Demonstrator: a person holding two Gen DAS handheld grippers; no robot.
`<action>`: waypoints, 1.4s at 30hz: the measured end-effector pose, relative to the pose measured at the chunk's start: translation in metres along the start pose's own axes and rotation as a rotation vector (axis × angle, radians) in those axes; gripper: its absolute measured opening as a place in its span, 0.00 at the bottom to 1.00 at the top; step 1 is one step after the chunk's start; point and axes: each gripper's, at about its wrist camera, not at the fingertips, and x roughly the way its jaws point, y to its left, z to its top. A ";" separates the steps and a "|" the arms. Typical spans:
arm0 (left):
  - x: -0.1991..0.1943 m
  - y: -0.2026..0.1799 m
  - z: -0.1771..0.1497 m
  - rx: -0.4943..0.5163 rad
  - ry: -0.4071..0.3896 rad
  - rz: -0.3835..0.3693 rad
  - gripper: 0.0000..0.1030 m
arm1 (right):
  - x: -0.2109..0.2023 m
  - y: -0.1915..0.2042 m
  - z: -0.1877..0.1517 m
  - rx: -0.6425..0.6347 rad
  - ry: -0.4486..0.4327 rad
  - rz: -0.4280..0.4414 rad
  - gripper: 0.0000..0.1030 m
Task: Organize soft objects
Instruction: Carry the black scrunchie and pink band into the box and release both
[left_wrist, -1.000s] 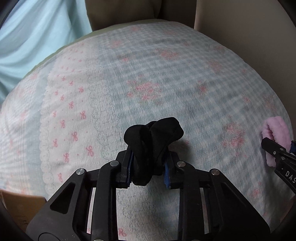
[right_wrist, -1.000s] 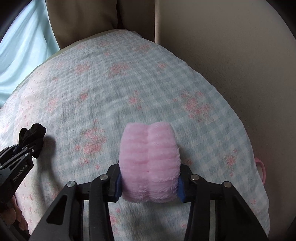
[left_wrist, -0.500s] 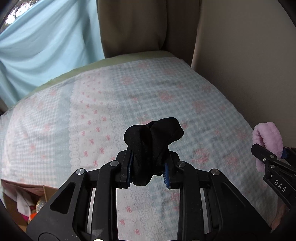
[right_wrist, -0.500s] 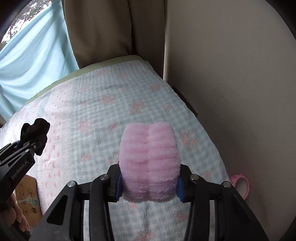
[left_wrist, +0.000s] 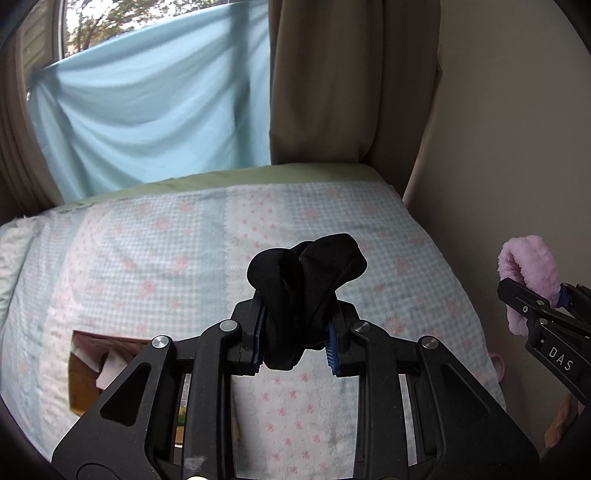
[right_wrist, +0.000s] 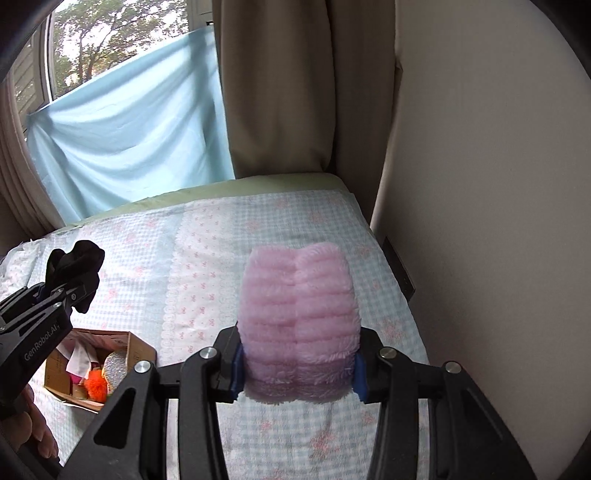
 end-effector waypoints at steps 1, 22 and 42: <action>-0.009 0.009 0.001 -0.010 -0.005 0.012 0.22 | -0.005 0.009 0.003 -0.014 -0.010 0.015 0.40; -0.065 0.286 -0.051 -0.159 0.147 0.124 0.22 | -0.013 0.280 -0.013 -0.129 0.119 0.260 0.40; 0.076 0.364 -0.132 -0.144 0.545 0.043 0.22 | 0.107 0.371 -0.073 -0.102 0.455 0.263 0.40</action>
